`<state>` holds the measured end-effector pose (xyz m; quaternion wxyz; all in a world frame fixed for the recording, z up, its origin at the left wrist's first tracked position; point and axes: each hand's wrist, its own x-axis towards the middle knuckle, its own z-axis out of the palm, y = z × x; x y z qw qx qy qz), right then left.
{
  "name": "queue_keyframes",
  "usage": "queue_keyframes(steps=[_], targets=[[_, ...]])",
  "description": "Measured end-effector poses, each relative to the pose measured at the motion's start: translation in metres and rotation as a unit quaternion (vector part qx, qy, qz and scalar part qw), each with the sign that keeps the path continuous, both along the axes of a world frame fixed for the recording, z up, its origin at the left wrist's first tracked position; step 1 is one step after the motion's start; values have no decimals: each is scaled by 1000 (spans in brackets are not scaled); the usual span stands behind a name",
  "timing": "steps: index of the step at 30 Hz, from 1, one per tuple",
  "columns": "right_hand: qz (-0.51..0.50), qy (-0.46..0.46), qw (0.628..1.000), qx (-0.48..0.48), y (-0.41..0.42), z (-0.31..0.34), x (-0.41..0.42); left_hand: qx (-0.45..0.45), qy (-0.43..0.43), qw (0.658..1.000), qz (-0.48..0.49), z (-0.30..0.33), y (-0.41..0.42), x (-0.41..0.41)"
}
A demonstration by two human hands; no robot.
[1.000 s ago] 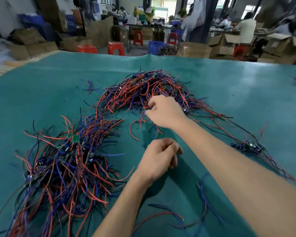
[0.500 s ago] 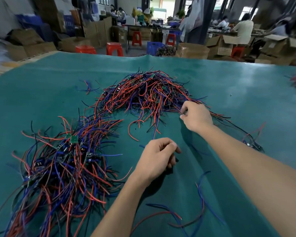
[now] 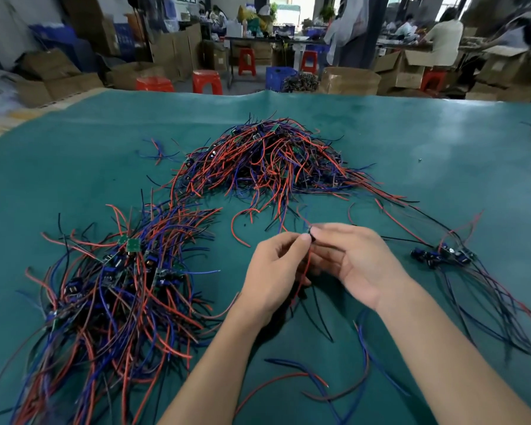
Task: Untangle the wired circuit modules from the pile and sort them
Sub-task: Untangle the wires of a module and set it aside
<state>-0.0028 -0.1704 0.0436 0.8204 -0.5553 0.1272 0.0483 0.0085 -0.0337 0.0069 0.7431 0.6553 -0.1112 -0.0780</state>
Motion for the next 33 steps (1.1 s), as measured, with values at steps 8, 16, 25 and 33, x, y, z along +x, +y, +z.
queue_keyframes(steps=[8, 16, 25, 33], targets=[[-24, -10, 993, -117, -7, -10, 2, 35, 2, 999, 14, -5, 0, -1], [29, -39, 996, -79, -10, -9, 2, 41, 1, 999, 13, -1, 1, -1], [-44, -108, 977, -181, -4, -16, 3, 1, 24, 1000, 12, -5, 0, 0], [-117, -184, 912, -348, -19, -20, 8, 64, -16, 998, -2, -6, 1, 2]])
